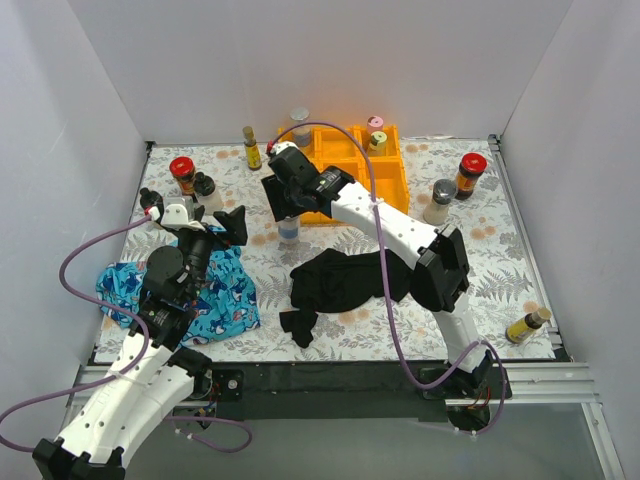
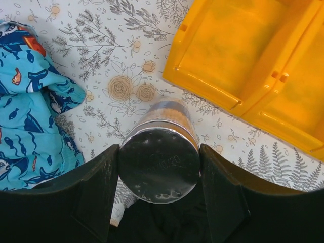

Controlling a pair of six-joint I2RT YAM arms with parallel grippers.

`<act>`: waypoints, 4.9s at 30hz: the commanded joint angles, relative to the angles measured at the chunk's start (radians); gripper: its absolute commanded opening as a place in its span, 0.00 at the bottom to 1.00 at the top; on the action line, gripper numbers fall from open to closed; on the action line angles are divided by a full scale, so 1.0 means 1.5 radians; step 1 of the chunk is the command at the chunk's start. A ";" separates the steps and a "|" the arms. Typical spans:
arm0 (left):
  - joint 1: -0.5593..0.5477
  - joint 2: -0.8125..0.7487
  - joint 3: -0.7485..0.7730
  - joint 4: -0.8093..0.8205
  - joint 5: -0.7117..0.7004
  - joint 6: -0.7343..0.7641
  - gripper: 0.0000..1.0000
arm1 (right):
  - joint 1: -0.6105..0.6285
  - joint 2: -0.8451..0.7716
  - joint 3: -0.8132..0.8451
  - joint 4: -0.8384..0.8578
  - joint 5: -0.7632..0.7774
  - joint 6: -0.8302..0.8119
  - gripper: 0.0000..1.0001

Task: Organize the condiment bottles
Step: Place the bottle at the center of the board, then pick up the bottle from the center of the board, then place the bottle in the storage box.

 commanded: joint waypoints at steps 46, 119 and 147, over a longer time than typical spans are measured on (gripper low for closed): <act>-0.008 0.294 0.115 0.015 -0.006 0.021 0.90 | 0.009 -0.732 -0.678 0.337 0.076 0.044 0.95; -0.011 0.905 0.715 0.242 0.087 0.155 0.00 | 0.003 -0.893 -0.801 0.416 0.116 -0.019 0.99; 0.044 1.113 0.780 0.419 0.156 0.095 0.00 | 0.002 -0.835 -0.772 0.428 0.104 -0.021 0.99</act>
